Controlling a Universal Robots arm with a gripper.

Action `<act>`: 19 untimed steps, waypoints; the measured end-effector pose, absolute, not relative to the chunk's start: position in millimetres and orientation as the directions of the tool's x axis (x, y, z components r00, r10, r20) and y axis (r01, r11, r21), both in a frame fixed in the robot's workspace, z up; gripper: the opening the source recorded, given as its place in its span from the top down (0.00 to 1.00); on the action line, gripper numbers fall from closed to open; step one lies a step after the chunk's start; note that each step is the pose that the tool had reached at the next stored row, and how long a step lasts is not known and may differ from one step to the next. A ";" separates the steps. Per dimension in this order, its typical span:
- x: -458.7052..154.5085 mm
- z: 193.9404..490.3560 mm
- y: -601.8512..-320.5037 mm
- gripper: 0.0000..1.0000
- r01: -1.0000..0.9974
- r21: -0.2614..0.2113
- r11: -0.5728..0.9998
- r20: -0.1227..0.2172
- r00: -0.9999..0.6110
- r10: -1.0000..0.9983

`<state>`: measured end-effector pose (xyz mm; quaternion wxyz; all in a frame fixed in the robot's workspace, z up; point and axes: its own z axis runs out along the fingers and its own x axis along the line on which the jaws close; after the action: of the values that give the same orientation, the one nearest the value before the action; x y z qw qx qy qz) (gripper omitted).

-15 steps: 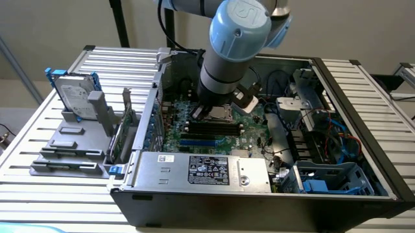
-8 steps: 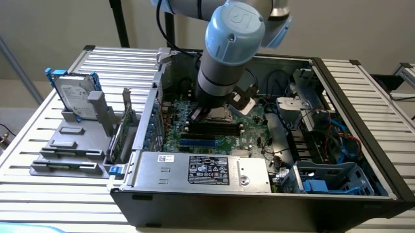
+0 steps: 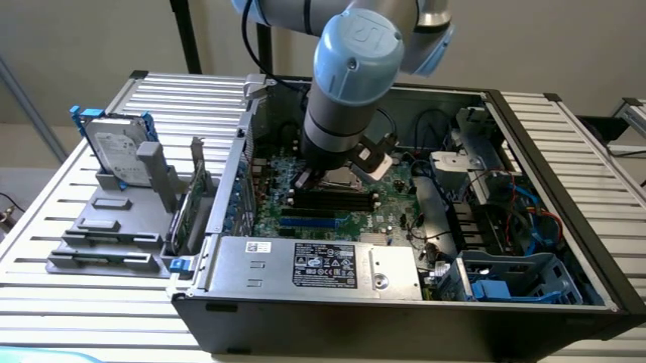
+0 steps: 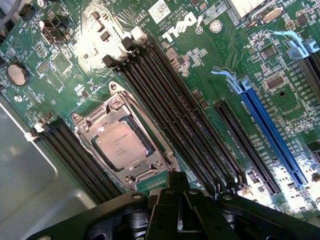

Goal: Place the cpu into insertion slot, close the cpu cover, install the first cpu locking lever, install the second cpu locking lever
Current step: 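Install the second cpu locking lever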

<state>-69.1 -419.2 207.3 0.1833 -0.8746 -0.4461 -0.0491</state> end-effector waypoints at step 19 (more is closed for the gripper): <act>-72.4 197.3 -414.9 0.89 0.801 -0.269 -0.535 0.255 0.595 0.763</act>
<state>-72.4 -414.9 197.3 0.1808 -0.8744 -0.4470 -0.0531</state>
